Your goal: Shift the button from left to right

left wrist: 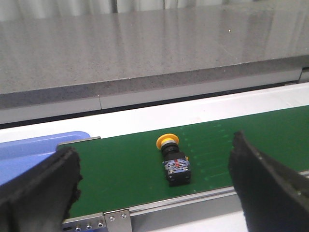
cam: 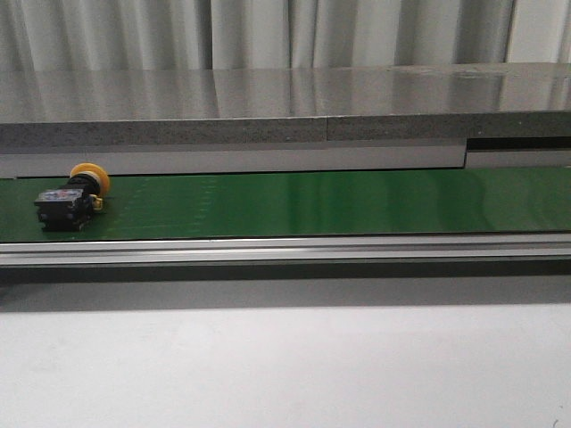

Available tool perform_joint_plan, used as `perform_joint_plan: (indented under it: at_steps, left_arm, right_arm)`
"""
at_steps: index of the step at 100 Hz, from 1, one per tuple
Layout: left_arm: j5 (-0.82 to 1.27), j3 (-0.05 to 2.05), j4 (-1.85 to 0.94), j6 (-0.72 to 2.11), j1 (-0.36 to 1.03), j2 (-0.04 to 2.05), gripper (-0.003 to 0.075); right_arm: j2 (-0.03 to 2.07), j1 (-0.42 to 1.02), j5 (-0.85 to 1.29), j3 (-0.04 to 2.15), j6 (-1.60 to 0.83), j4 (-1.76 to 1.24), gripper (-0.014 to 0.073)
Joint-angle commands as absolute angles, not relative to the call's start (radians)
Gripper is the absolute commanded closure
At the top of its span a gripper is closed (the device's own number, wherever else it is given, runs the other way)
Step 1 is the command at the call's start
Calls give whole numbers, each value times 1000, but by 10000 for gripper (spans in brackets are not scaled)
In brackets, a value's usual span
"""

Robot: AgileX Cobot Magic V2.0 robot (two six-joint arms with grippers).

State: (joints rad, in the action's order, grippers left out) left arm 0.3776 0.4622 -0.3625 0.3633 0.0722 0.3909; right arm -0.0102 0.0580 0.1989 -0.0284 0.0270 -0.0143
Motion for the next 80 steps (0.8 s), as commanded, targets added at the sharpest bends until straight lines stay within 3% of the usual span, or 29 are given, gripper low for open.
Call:
perform_joint_plan:
  at_steps: [1,63,80]
  left_arm:
    - [252,423,-375,361,82,328,113]
    - [78,265,-372,361,82,278,119]
    - [78,265,-372,361,82,278,235]
  right_arm:
    - [-29,59,116,-13,25,-14,662]
    - [-29,59,116,-13,25,-14,662]
    - [-29,59,116,-13,25,-14,662]
